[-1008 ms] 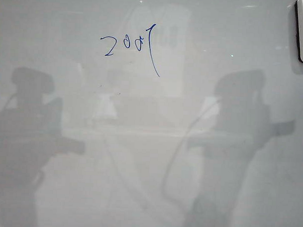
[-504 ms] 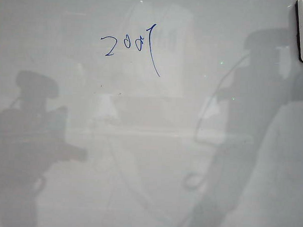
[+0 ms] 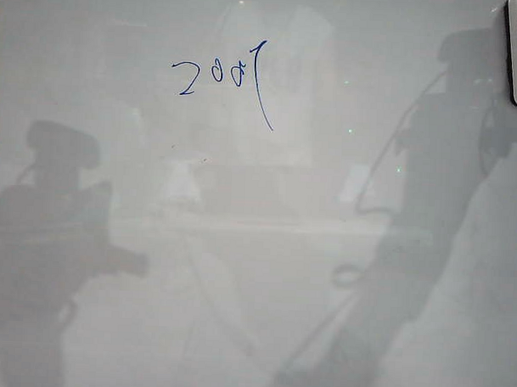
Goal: Grab the whiteboard eraser that is attached to the surface of the whiteboard and use it to clean the writing on the whiteboard.
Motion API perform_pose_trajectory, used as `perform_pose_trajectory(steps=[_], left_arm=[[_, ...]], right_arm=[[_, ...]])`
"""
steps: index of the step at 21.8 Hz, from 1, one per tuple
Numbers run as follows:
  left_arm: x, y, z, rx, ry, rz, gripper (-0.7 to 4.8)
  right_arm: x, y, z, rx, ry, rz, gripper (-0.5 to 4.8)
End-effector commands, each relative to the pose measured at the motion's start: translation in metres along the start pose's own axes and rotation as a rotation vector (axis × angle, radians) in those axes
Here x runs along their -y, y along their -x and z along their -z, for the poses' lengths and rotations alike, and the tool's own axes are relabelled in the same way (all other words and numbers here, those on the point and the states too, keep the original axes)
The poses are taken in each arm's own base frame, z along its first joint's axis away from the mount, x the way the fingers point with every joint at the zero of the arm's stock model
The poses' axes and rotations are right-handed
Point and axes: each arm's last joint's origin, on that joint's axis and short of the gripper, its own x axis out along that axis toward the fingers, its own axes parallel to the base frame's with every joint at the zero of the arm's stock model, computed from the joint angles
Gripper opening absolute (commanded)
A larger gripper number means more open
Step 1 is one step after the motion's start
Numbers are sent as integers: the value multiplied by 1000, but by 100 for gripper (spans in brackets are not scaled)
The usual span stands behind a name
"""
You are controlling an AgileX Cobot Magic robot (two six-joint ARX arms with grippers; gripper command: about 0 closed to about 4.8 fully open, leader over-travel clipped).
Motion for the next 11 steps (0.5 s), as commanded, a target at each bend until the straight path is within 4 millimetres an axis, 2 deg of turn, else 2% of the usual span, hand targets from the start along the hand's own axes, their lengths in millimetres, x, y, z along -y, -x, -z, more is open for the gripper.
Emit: perform_pose_trajectory(steps=[1,11], left_arm=[[1,1,-2,9,-10,1,-6],[1,0,-2,8,-10,1,-6]], right_arm=[[-1,-4,-4,45,-1,12,410],[-4,-21,4,26,2,27,395]])
